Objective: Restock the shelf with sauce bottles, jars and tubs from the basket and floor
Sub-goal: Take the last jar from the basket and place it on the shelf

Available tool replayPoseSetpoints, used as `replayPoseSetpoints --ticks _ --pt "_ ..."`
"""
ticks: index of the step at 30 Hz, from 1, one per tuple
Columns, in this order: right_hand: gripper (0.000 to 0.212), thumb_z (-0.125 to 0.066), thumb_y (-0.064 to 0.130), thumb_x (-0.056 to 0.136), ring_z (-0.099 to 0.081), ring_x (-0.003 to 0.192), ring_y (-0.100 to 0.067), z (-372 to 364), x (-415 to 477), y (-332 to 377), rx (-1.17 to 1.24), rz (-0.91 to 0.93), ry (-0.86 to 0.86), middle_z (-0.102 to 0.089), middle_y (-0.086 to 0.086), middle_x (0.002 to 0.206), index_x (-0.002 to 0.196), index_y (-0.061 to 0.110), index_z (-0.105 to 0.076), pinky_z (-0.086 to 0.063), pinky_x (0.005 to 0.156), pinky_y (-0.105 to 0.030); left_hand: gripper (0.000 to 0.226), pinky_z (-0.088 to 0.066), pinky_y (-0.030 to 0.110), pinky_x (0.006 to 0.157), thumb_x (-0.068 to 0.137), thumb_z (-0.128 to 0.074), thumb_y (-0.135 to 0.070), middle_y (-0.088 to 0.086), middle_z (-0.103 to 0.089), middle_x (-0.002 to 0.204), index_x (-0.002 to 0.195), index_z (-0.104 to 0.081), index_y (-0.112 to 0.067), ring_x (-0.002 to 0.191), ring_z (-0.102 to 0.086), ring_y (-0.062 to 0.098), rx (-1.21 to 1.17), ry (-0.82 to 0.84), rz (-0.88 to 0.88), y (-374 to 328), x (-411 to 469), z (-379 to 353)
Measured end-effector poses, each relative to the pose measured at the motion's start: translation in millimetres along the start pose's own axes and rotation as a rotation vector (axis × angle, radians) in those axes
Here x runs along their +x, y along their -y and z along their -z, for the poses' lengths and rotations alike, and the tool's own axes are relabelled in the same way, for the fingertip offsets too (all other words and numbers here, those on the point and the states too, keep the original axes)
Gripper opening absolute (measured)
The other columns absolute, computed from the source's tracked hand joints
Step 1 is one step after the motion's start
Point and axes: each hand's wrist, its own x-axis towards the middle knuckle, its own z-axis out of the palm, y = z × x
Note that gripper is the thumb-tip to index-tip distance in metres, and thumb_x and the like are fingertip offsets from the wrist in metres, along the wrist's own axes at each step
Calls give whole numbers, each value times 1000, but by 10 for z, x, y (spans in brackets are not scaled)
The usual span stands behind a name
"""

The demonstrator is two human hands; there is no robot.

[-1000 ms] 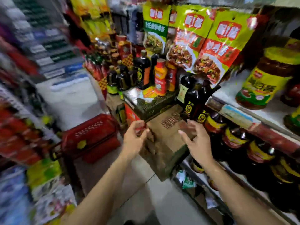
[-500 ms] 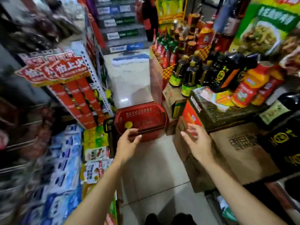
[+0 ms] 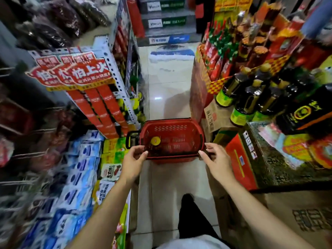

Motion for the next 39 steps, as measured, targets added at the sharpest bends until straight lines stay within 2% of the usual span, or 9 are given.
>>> replayPoseSetpoints --ticks 7,12,15,18,24,29,32,34,39 --pt "33 -66 29 83 -58 97 -12 -130 925 -59 7 10 152 -58 3 105 112 14 -61 -48 84 -28 16 -42 28 71 87 -61 -9 7 -60 85 102 -60 -5 74 -52 16 -24 -104 108 -197 609 -203" --pt "34 -66 30 83 -58 101 -15 -372 1346 -30 4 -27 249 -59 2 108 113 15 -59 -49 88 -34 15 -47 34 82 87 -60 -10 -11 -56 90 102 -58 -8 88 -57 20 -37 -132 194 -148 962 -217" --pt "34 -65 31 84 -58 100 -14 -524 1527 -21 -15 -39 289 -59 2 109 113 15 -59 -49 89 -34 12 -47 35 83 87 -60 -10 -5 -58 92 99 -57 -11 90 -57 20 -32 -124 230 -65 1178 -210" --pt "35 -65 31 84 -57 101 -14 -668 1699 -13 -36 -87 331 -59 -1 111 115 15 -58 -48 91 -35 11 -46 32 80 88 -59 -10 4 -60 94 98 -56 -11 87 -58 20 -35 -92 268 32 1399 -200" --pt "37 -64 30 85 -57 101 -16 -1134 2138 -49 -81 -234 368 -57 -1 113 116 13 -57 -48 91 -35 11 -46 39 84 88 -59 -10 9 -58 102 98 -55 -14 102 -60 31 -79 38 413 351 2176 -182" --pt "38 -65 32 84 -58 98 -17 -1584 2437 -224 -130 -332 393 -58 -5 110 116 14 -55 -49 83 -29 9 -43 32 77 89 -58 -11 10 -58 98 97 -54 -14 88 -57 25 -50 149 461 589 2794 -306" --pt "42 -64 32 85 -57 101 -18 -1835 2617 -344 -134 -362 421 -57 -5 114 120 11 -54 -49 87 -31 14 -43 35 74 88 -59 -13 15 -61 91 84 -56 -26 82 -57 27 -24 160 496 798 3122 -427" --pt "43 -63 31 86 -57 102 -17 -2061 2745 -497 -124 -393 450 -56 -4 116 122 10 -54 -48 88 -31 19 -48 39 79 88 -60 -15 11 -63 92 81 -55 -32 87 -61 29 -12 168 538 1021 3361 -549" --pt "42 -61 33 88 -56 105 -16 -2740 2974 -1137 -105 -474 511 -57 -3 118 123 13 -52 -46 88 -29 9 -48 43 90 88 -58 -12 8 -59 95 90 -56 -21 94 -60 27 -13 200 625 1697 3849 -972"
